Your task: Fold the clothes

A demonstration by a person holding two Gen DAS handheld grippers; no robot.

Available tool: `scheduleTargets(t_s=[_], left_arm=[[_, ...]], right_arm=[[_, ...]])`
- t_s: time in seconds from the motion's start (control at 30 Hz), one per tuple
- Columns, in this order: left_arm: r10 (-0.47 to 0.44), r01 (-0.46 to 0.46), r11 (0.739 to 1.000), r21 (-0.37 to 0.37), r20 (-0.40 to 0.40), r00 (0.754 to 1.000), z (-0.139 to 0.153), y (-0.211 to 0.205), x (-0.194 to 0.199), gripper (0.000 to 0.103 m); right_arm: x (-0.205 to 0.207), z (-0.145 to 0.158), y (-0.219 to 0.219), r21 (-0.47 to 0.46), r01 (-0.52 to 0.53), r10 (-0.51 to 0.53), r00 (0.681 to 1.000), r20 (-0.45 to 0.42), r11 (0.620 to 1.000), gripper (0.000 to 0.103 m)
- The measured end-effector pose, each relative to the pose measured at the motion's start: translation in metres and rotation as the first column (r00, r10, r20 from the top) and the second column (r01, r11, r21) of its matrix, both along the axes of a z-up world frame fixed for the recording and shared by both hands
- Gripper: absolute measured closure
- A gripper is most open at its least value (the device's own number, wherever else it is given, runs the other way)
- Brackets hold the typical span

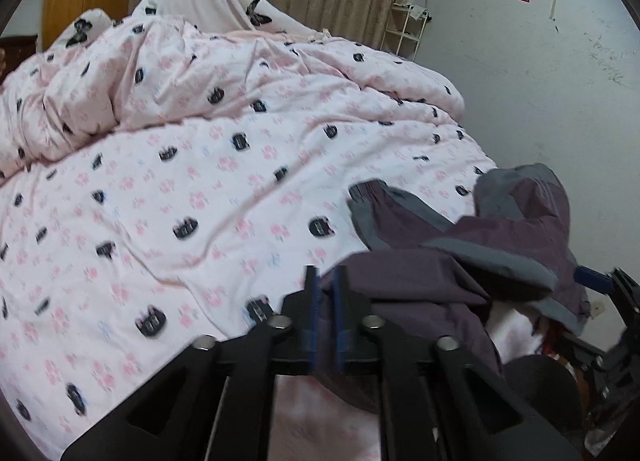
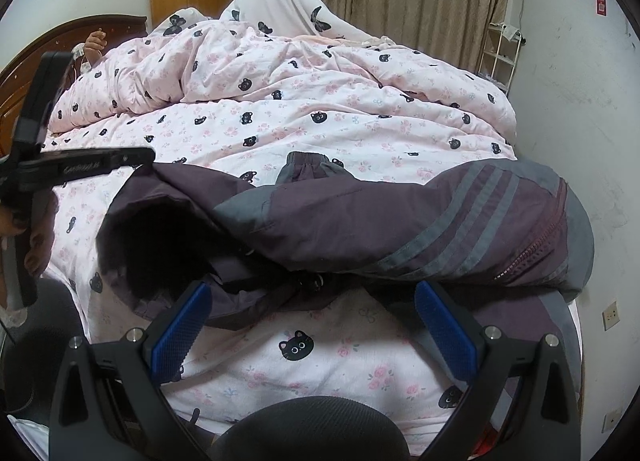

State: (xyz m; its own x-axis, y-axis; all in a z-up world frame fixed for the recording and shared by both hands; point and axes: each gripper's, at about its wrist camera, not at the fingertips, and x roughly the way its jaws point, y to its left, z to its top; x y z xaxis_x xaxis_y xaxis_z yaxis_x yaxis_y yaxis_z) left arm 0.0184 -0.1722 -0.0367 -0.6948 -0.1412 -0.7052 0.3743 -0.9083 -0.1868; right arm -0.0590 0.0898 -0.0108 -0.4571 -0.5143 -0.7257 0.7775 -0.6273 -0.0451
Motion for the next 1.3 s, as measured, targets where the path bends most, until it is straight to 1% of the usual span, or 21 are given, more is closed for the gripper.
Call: scheduleTargets(t_s=[0.03,0.07,0.1,0.13,0.2,0.3,0.43,0.57,0.7,0.77,0.9,1.0,1.03,1.07,1.1,1.13,1.17,1.23,1.3], left_arm=[[0.000,0.000,1.000,0.014,-0.004,1.000,-0.002,0.002,0.005,0.065],[0.005,-0.004,1.000,0.024,-0.015,1.000,-0.002,0.003,0.010,0.054],[0.010,-0.009,0.999,0.034,-0.027,1.000,-0.002,0.004,0.015,0.040],[0.017,-0.015,0.999,0.044,-0.050,0.999,-0.002,0.006,0.023,0.035],[0.023,-0.017,0.998,0.065,-0.077,0.997,-0.003,0.010,0.036,0.032],[0.010,-0.001,0.993,0.119,-0.076,0.997,-0.009,0.019,0.049,0.030],[-0.022,0.039,0.978,0.206,-0.084,0.996,-0.015,0.036,0.054,0.030],[-0.070,0.091,0.966,0.241,-0.092,0.993,-0.016,0.056,0.047,0.030],[-0.100,0.116,0.964,0.240,-0.079,0.992,-0.020,0.075,0.038,0.030],[-0.093,0.103,0.969,0.224,-0.055,0.994,-0.025,0.079,0.035,0.030],[-0.075,0.068,0.979,0.193,0.030,0.997,-0.044,0.086,0.027,0.030],[-0.044,0.031,0.989,0.142,0.087,0.995,-0.057,0.088,0.022,0.031],[-0.027,0.015,0.992,0.121,0.098,0.995,-0.060,0.087,0.022,0.035],[-0.010,-0.001,0.995,0.100,0.108,0.994,-0.063,0.086,0.021,0.044],[0.004,-0.016,0.996,0.088,0.128,0.992,-0.066,0.082,0.019,0.072],[0.019,-0.031,0.997,0.075,0.148,0.989,-0.069,0.078,0.017,0.097],[0.034,-0.045,0.997,0.063,0.168,0.985,-0.071,0.074,0.015,0.100],[0.056,-0.072,0.993,0.091,0.168,0.984,-0.076,0.065,0.015,0.101],[0.086,-0.100,0.992,0.082,0.160,0.983,-0.075,0.058,0.018,0.102]], right_arm=[[-0.001,-0.001,0.000,0.002,0.001,-0.001,1.000,0.003,1.000,0.000],[-0.002,-0.002,-0.001,0.003,0.001,-0.001,1.000,0.007,1.000,0.000],[-0.002,-0.003,-0.001,0.003,0.002,-0.002,1.000,0.010,1.000,0.000],[-0.003,-0.004,-0.001,0.003,0.001,-0.001,1.000,0.014,1.000,0.000],[-0.004,-0.005,-0.002,0.003,-0.002,0.002,1.000,0.018,1.000,0.000],[-0.003,-0.007,-0.004,0.008,-0.009,0.009,1.000,0.017,1.000,0.000],[-0.002,-0.009,-0.006,0.005,-0.013,0.013,1.000,0.021,1.000,0.000],[-0.001,-0.009,-0.008,0.004,-0.017,0.017,1.000,0.022,1.000,0.000],[0.000,-0.009,-0.005,0.005,-0.017,0.017,1.000,0.018,1.000,0.000],[0.000,-0.008,-0.003,0.003,-0.014,0.014,1.000,0.019,1.000,0.000],[-0.001,-0.009,0.001,-0.004,-0.007,0.007,1.000,0.024,1.000,0.000],[-0.001,-0.010,0.001,-0.003,-0.007,0.007,1.000,0.028,1.000,0.000],[-0.001,-0.011,0.001,-0.003,-0.008,0.008,1.000,0.028,1.000,0.000],[-0.001,-0.011,0.001,-0.002,-0.009,0.010,1.000,0.027,1.000,0.000],[-0.001,-0.011,0.001,-0.002,-0.011,0.011,1.000,0.027,1.000,0.000],[-0.001,-0.011,0.000,-0.002,-0.012,0.012,1.000,0.027,1.000,0.000],[-0.001,-0.011,0.000,-0.002,-0.012,0.012,1.000,0.027,1.000,0.000],[0.000,-0.012,0.000,-0.001,-0.011,0.011,1.000,0.027,1.000,0.000],[0.000,-0.012,0.000,0.000,-0.009,0.009,1.000,0.029,1.000,0.000]])
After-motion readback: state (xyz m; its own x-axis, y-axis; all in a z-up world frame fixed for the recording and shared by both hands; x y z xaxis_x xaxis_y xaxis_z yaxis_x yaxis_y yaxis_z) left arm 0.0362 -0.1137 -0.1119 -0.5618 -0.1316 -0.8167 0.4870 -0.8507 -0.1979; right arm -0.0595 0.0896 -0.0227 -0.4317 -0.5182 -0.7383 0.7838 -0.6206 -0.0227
